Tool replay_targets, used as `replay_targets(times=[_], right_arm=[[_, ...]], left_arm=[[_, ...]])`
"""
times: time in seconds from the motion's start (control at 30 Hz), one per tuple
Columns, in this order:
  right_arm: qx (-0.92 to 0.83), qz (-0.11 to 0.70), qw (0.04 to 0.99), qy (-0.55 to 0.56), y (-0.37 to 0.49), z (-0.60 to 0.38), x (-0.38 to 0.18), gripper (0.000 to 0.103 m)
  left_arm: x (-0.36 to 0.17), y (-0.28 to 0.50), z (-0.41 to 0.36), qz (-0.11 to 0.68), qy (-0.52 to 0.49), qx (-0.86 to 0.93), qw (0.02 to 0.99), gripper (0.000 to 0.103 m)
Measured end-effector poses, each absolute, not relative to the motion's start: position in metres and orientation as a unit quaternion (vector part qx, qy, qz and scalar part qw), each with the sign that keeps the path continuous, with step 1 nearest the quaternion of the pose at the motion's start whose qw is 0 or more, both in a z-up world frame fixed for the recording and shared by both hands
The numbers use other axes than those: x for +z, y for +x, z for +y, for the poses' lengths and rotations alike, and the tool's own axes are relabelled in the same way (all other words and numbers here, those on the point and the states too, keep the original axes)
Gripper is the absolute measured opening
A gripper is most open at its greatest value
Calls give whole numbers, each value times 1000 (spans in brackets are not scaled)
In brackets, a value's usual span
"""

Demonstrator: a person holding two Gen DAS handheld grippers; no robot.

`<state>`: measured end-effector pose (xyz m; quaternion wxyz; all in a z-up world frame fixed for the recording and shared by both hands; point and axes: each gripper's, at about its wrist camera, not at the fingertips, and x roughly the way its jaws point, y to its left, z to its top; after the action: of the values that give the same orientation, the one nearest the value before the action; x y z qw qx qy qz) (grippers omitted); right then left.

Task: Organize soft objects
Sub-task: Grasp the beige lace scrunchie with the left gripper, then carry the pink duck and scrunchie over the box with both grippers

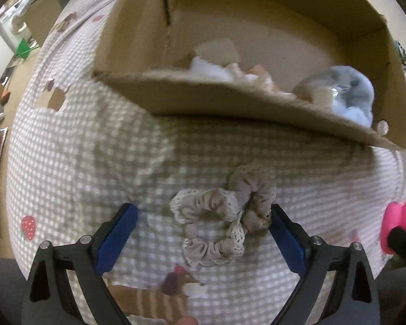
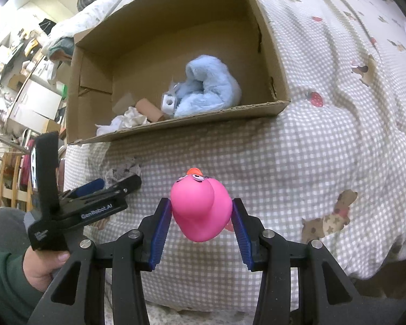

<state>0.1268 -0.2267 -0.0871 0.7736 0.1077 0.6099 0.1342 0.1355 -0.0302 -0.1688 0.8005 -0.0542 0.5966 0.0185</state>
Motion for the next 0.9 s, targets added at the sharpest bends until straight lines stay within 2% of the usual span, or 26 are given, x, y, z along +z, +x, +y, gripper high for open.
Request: replay_targets(times=[0.1, 0.17, 0.2, 0.27, 0.43, 0.73, 0.9], right_arm=[[136, 611, 775, 92, 132, -217, -90, 48], [140, 611, 774, 83, 135, -212, -91, 48], [141, 611, 775, 80, 135, -210, -91, 48], [142, 612, 775, 75, 136, -208, -91, 48], [144, 611, 776, 66, 139, -204, -91, 48], [137, 610, 778, 67, 137, -210, -91, 48], [140, 603, 781, 77, 132, -215, -86, 48]], left_arm=[[-166, 132, -28, 593, -36, 23, 804, 85], [-164, 129, -22, 591, -33, 30, 805, 62], [-163, 127, -16, 591, -37, 32, 805, 56], [-160, 126, -8, 591, -50, 34, 805, 36], [-156, 121, 15, 596, -65, 30, 800, 17], [-143, 94, 62, 587, -62, 93, 802, 13], [-99, 80, 75, 559, -100, 55, 821, 12]])
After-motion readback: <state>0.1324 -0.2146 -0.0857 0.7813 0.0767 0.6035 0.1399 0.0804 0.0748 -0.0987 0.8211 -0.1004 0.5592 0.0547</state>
